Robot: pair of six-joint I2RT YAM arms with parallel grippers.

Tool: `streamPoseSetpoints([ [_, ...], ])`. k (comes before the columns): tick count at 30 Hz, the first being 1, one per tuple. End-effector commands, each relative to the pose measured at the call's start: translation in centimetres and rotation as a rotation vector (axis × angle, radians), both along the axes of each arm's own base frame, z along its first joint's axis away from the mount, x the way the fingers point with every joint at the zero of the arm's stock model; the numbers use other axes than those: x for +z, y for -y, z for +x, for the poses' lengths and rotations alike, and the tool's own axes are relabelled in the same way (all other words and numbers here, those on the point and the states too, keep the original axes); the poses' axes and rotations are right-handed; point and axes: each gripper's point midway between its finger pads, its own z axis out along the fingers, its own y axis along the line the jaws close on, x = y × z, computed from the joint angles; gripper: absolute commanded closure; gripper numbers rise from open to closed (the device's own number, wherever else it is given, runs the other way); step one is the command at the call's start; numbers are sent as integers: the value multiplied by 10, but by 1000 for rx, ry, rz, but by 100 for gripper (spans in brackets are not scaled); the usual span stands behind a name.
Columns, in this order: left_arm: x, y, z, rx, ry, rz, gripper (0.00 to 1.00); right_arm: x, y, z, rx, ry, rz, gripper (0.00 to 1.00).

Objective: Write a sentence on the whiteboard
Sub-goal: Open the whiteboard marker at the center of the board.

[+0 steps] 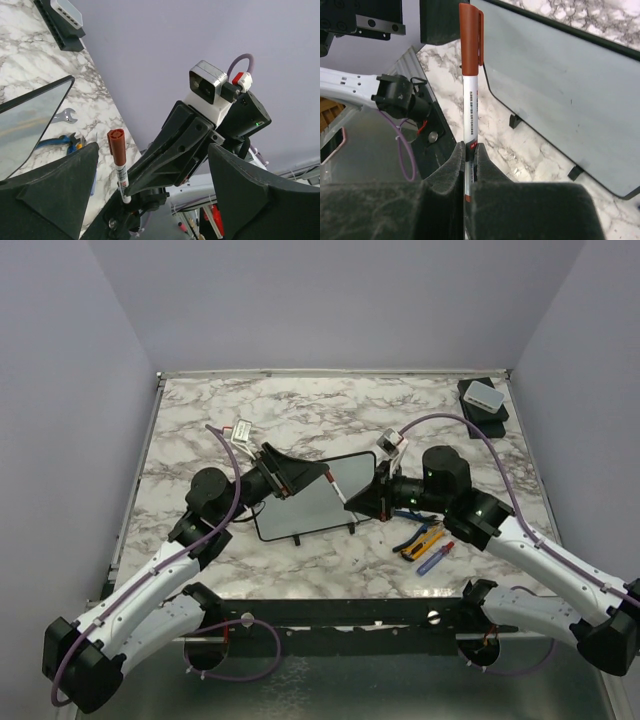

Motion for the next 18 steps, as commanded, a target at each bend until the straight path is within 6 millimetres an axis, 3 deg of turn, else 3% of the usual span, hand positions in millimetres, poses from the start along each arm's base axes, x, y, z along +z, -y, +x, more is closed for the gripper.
streamPoseSetpoints([
  [1,28,-2,5,25,5,-75,13,25,-14,17,5,134,58,100],
  [9,6,-6,19,98,-40,1,41,23,-23,20,33,149,27,100],
  [15,-12,-11,28,157,-58,106,42,24,-26,19,45,150,20,100],
  [18,-13,-10,30,156,-56,117,50,21,-28,19,52,140,6,100],
])
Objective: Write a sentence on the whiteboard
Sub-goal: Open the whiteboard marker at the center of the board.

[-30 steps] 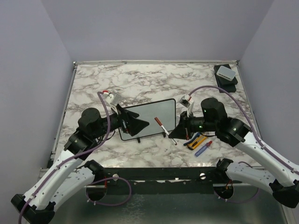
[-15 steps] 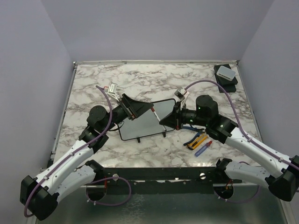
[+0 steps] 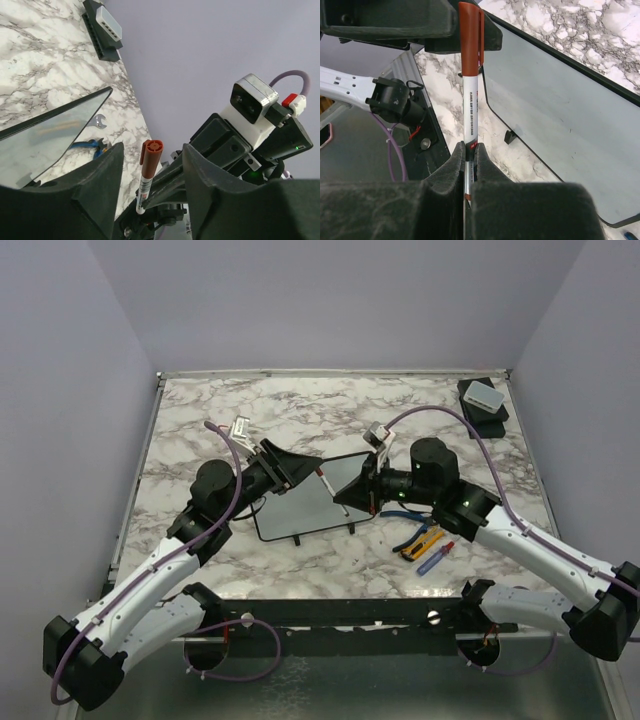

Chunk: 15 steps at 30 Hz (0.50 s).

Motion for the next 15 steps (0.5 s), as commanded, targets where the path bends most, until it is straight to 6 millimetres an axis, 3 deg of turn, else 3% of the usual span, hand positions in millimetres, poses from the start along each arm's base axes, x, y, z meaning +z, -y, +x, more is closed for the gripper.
streamPoseSetpoints([
  [1,0,-2,8,35,12,52,52,10,-6,4,9,33,-1,100],
  [6,-4,-1,8,28,6,59,70,9,-8,6,2,38,-15,100],
  [10,-4,-1,9,34,-11,48,100,12,-7,12,-28,47,-18,100],
  [11,-3,-1,11,42,-18,35,100,15,-5,15,-53,55,-13,100],
  [13,4,-1,15,61,-29,-12,100,26,1,26,-132,77,13,89],
  [15,18,-2,23,94,-36,-80,100,43,7,35,-205,114,57,65],
])
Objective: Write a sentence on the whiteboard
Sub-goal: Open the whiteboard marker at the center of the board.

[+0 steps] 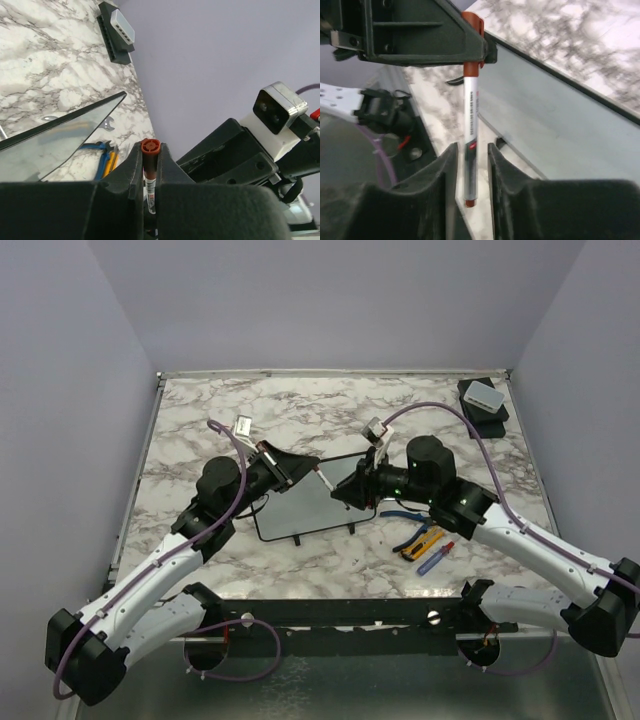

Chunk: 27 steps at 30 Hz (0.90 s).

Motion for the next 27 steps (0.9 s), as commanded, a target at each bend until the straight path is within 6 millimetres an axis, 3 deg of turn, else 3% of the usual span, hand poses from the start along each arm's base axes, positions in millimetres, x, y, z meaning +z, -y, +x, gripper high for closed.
streamPoseSetpoints([
  [1,41,-4,18,84,9,-157,100,52,14,27,-190,119,108,55],
  [4,74,-10,30,138,47,-257,100,90,22,36,-285,182,265,24],
  [9,108,-28,48,230,69,-414,100,138,29,32,-300,290,524,8],
  [13,119,-39,53,235,55,-556,100,155,21,26,-243,303,621,7],
  [18,129,-42,52,231,72,-582,100,165,8,22,-178,263,679,7],
  [27,127,-42,48,221,62,-588,100,171,-14,25,-107,207,676,19],
])
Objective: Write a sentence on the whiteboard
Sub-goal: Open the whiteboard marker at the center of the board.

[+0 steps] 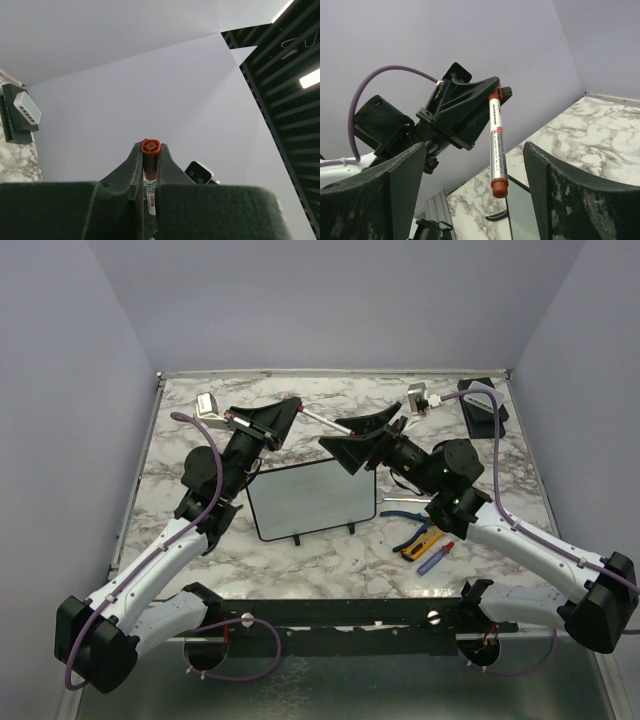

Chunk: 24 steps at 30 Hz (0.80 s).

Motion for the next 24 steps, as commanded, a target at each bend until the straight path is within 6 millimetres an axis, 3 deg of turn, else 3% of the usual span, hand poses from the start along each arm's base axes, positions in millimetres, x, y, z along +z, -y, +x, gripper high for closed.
streamPoseSetpoints([
  [1,8,-7,-4,9,19,-48,100,27,-5,-9,58,35,53,21],
  [12,9,-11,-4,36,20,-19,100,19,-17,6,43,-36,-20,37],
  [24,10,-16,-2,74,19,9,100,4,-27,17,38,-94,-75,45],
])
